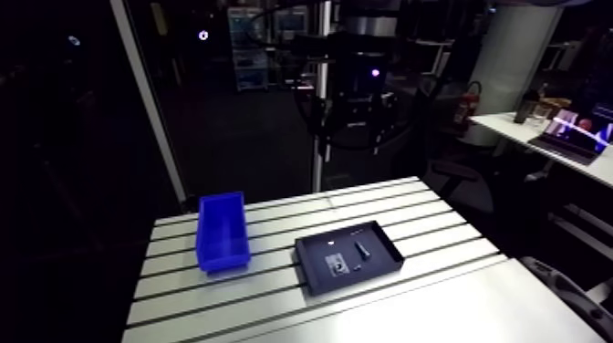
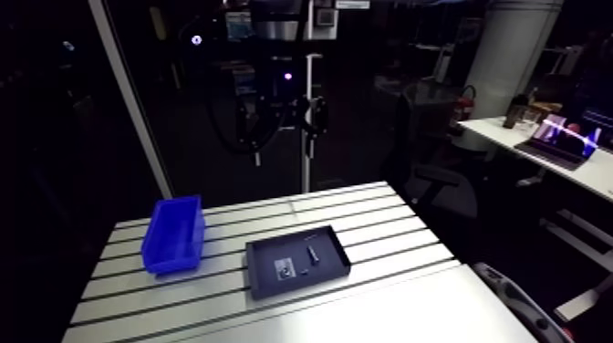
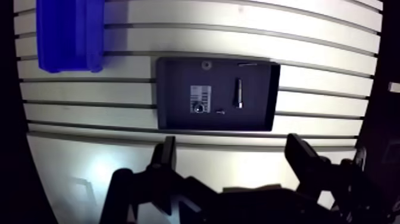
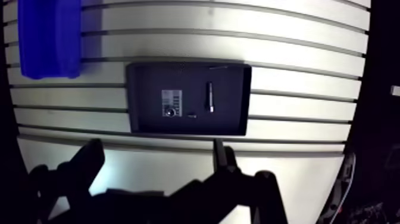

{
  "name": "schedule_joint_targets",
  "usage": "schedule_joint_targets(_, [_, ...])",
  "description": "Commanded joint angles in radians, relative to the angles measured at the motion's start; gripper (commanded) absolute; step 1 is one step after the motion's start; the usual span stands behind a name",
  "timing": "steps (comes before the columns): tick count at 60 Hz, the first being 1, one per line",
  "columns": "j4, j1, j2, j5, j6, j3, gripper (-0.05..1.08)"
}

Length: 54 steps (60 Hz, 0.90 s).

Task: Pick up the M10 bolt from the tray and put it into the blue bin.

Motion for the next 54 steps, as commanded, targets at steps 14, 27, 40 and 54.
schedule_joint_targets(14, [-0.069,-0.064,-0.002,0.001,-0.068,0.093,0.00])
schedule_joint_targets(27, [-0.112,-0.075,0.002,0.003,-0.064,0.129,0.00])
schedule_joint_targets(40, [-0.150,-0.072,0.041,0.001,-0.052,0.143,0.00])
schedule_joint_targets(54, [-0.178,-0.072,0.086,-0.003,-0.050,0.143,0.00])
